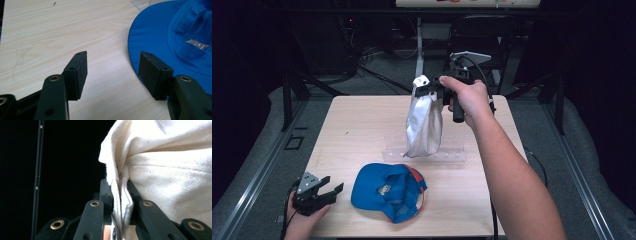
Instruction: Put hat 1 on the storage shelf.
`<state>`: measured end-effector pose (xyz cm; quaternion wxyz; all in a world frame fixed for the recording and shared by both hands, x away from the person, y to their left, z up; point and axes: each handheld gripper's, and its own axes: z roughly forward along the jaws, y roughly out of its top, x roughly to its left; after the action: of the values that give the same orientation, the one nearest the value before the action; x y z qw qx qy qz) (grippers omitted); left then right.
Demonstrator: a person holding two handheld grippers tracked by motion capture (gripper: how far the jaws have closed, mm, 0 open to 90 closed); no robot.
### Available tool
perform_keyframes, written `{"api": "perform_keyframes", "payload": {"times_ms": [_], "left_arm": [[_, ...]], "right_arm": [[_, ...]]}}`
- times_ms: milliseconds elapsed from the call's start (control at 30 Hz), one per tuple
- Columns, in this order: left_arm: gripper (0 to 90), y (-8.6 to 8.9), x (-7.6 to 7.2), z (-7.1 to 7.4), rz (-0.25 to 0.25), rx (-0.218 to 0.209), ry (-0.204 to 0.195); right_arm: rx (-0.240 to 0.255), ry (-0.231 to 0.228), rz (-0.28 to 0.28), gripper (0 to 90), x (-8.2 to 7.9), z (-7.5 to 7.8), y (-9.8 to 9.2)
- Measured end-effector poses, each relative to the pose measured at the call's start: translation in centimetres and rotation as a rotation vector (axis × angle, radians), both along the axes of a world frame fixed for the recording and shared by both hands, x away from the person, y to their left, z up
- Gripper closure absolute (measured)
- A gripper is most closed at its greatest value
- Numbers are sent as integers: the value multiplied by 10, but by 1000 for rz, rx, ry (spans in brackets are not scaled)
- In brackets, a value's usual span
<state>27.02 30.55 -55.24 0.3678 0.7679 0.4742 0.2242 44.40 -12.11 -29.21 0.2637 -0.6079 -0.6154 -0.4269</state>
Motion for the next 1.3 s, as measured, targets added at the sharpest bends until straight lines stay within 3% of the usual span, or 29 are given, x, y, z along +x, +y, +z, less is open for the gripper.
{"api": "perform_keyframes", "payload": {"times_ms": [367,467,833,1300], "left_arm": [[408,-3,-2,1,-7,-13,-18],[407,-5,-2,0,-4,-28,-23],[406,-14,-3,0,-24,-25,-30],[399,-28,-7,3,-81,-23,-43]], "right_arm": [[-23,20,-12,806,9,-9,0],[-18,21,-15,806,11,-10,1],[4,27,4,807,17,-14,14],[-18,44,-31,806,26,-26,27]]}}
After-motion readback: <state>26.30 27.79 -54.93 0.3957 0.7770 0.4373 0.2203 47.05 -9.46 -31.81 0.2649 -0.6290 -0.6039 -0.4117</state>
